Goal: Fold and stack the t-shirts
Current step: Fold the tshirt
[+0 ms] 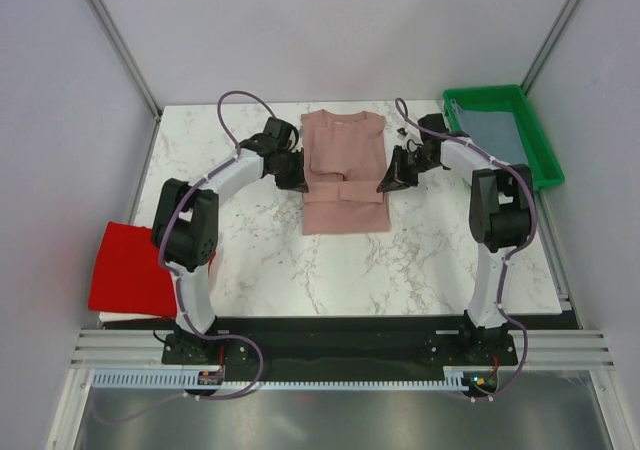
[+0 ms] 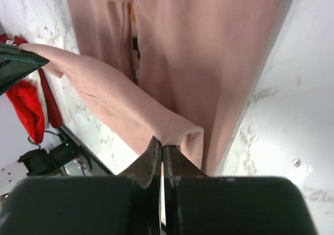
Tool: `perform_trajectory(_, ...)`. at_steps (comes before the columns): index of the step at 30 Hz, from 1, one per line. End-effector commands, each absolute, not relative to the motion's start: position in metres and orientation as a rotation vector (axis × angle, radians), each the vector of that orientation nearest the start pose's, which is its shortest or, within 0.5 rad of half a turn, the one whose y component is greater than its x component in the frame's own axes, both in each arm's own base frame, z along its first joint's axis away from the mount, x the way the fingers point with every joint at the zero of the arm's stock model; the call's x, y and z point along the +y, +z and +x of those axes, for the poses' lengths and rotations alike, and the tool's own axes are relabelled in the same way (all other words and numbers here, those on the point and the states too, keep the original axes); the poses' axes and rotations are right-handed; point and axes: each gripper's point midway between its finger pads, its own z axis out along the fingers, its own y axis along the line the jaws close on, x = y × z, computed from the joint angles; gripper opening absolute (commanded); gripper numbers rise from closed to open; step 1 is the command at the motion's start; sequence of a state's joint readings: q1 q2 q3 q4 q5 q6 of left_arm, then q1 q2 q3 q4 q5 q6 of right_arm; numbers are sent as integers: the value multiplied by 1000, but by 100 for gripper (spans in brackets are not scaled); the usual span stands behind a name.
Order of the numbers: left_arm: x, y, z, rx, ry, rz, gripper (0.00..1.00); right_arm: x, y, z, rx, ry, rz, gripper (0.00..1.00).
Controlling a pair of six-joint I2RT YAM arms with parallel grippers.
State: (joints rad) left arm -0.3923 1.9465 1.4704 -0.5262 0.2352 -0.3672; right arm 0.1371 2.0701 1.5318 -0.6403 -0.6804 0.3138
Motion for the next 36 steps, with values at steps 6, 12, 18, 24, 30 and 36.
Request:
perform_trajectory(6, -232, 91, 449, 2503, -558, 250, 34, 174, 83, 462, 2593, 951, -71, 26)
perform_trajectory(12, -204, 120, 424, 2491, -444, 137, 38, 155, 121, 454, 2532, 936, -50, 41)
perform_trajectory(18, -188, 103, 361, 2621, -485, 49, 32, 138, 94, 379, 2680, 1082, 170, 44)
perform_trajectory(24, -212, 75, 306, 2731, -800, 44, 69, 145, 73, 331, 2739, 1207, 257, 47)
perform_trajectory(30, -212, 54, 298, 2788, -807, -37, 73, 148, 64, 335, 2730, 1245, 324, 48)
perform_trajectory(36, -220, 47, 306, 2796, -846, -85, 70, 148, 51, 334, 2751, 1248, 365, 49)
